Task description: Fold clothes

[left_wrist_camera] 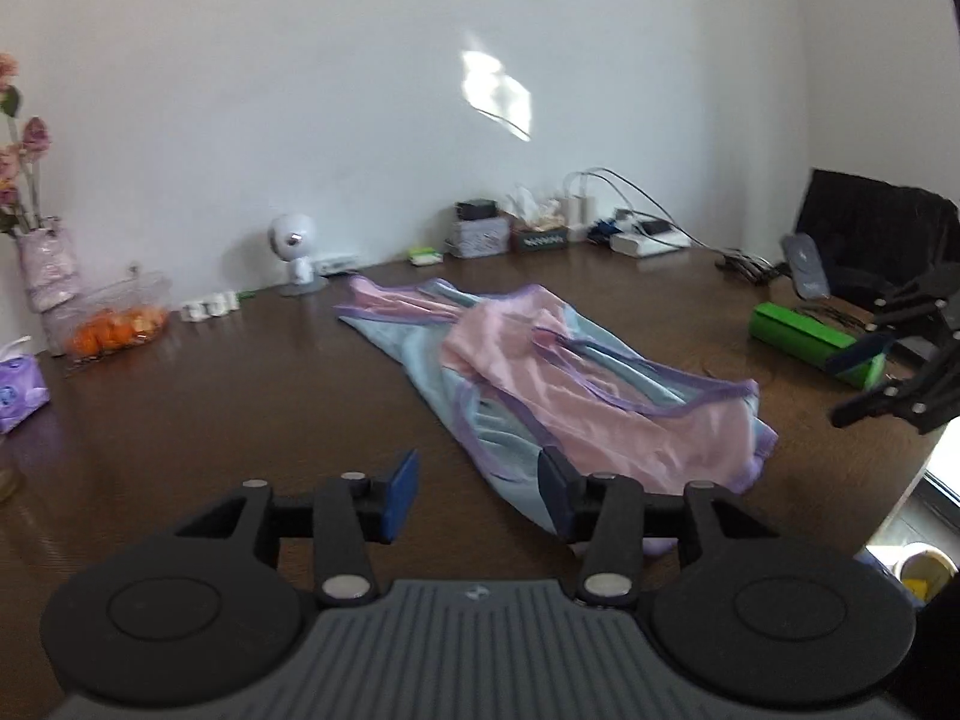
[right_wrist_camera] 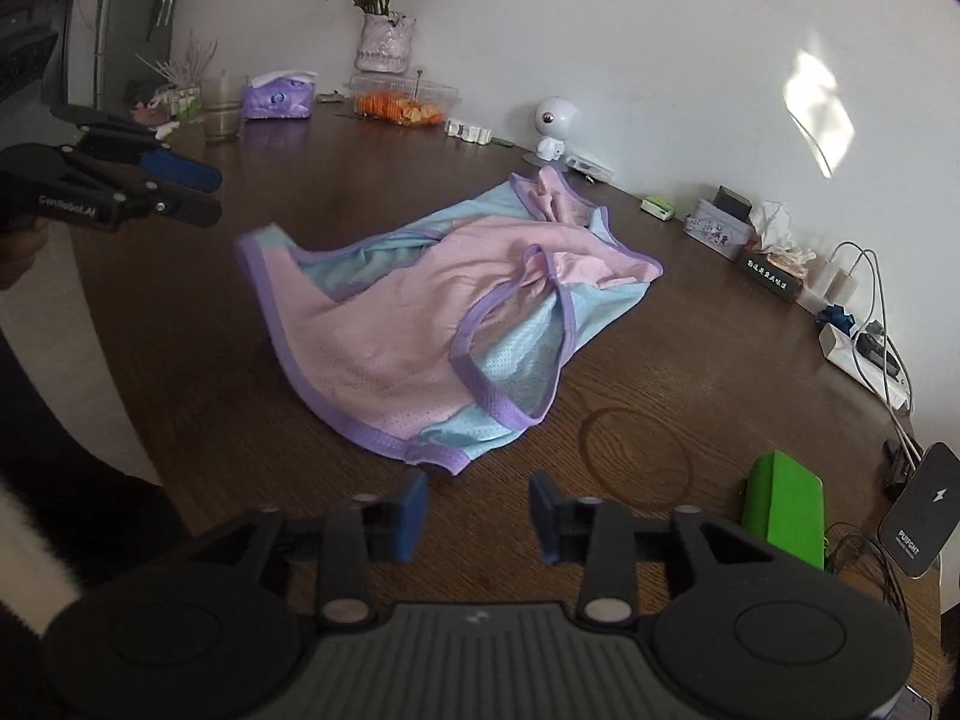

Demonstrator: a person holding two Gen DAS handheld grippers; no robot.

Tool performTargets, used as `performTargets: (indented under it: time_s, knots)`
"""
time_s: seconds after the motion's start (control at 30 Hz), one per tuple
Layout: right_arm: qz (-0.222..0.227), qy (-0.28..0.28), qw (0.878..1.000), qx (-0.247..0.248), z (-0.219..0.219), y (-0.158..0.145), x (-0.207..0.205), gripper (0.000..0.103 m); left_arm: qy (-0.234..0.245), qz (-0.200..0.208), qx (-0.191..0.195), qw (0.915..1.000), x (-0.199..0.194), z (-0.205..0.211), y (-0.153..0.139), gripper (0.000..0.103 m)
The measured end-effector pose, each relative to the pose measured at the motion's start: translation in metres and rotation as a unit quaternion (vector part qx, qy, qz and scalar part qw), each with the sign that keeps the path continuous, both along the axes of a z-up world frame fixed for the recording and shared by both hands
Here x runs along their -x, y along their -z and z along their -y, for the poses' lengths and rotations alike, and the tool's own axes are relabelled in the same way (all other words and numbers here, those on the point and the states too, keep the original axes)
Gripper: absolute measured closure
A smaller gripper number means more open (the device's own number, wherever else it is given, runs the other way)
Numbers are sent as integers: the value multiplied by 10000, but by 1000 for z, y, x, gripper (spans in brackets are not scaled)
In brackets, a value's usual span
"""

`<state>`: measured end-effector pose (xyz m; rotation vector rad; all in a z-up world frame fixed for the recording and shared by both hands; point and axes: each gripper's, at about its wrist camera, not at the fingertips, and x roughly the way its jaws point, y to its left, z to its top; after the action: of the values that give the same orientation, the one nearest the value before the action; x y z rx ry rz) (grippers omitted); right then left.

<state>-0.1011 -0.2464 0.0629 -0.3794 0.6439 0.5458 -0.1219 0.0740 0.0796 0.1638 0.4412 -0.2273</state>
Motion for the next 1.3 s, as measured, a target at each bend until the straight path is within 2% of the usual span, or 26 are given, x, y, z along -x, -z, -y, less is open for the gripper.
performTargets:
  time_s: [0.1, 0.17, 0.3, 0.33, 0.4, 0.5, 0.53, 0.63, 0.7, 0.77, 0.8, 0.83, 0.93, 0.97, 1.03, 1.1, 1.13, 1.17, 1.23, 1.3]
  knots:
    - [91, 209, 9978, -629, 18, -20, -20, 43, -311, 175, -32, 9994, -23, -5, -16, 55]
    - [188, 604, 9942, -875, 15, -22, -45, 43, -419, 179, -245, 9987, -52, 9, -12, 54]
    - [374, 978, 9914, -787, -22, -10, -101, 46, -256, -84, -712, 9971, -119, 53, 15, 54]
    - [330, 957, 9918, -780, -31, -7, -115, 50, -184, -143, -814, 9964, -133, 62, 22, 54]
    - [280, 857, 9935, -691, -46, -1, -139, 51, -22, -319, -1004, 9944, -155, 76, 36, 54]
    - [222, 752, 9956, -506, -60, 7, -168, 55, 180, -576, -1090, 9922, -179, 83, 53, 55]
    - [212, 744, 9959, -473, -63, 9, -177, 55, 189, -662, -1057, 9920, -185, 82, 56, 57]
    - [82, 795, 9955, -517, -69, 15, -200, 56, 200, -1131, -659, 9912, -202, 71, 60, 96]
    - [-72, 872, 9943, -607, -73, 22, -214, 57, 204, -1287, -383, 9907, -207, 63, 60, 97]
    - [-261, 970, 9929, -642, -74, 31, -224, 62, 118, -1279, -285, 9913, -208, 58, 59, 100]
    - [-365, 988, 9922, -663, -74, 36, -228, 73, 19, -1259, -202, 9918, -208, 54, 57, 100]
    - [-426, 1021, 9910, -749, -72, 38, -230, 89, -182, -1210, -58, 9925, -206, 47, 53, 101]
    - [-504, 1357, 9819, -1221, -51, 38, -231, 101, -758, -1092, 379, 9904, -200, 25, 42, 101]
    - [-510, 1523, 9772, -1389, -41, 38, -231, 102, -877, -1133, 510, 9884, -198, 18, 41, 101]
    - [-569, 2005, 9634, -1685, -19, 40, -231, 102, -1171, -1162, 476, 9851, -194, 10, 41, 101]
    - [-624, 2497, 9460, -1969, 6, 47, -229, 101, -1444, -1191, 202, 9821, -192, 10, 45, 100]
    - [-666, 2696, 9391, -2025, 16, 52, -228, 96, -1604, -1140, 5, 9804, -190, 12, 46, 94]
    - [-674, 2790, 9357, -2050, 23, 54, -225, 96, -1720, -1042, -183, 9794, -188, 15, 46, 83]
    - [-587, 2704, 9421, -1896, 24, 49, -215, 79, -1738, -768, -461, 9807, -180, 23, 39, 73]
    - [-363, 2466, 9550, -1606, 14, 41, -201, 67, -1215, -663, -408, 9895, -170, 36, 28, 73]
